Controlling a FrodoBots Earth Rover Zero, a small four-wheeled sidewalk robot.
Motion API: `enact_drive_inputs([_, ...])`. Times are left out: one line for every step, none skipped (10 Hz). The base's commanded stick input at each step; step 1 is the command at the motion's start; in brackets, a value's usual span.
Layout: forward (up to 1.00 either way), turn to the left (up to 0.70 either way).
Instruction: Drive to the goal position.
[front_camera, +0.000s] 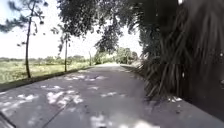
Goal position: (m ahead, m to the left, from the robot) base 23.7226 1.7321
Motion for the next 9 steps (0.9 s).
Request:
enact_drive_inputs([0.85, 0.00])
enact_drive_inputs([0.85, 0.00])
enact_drive_inputs([0.85, 0.00])
enact_drive_inputs([0.85, 0.00])
enact_drive_inputs([0.85, 0.00])
enact_drive_inputs([0.85, 0.00])
enact_drive_inputs([0.85, 0.00])
enact_drive_inputs([0.85, 0.00])
enact_drive_inputs([0.85, 0.00])
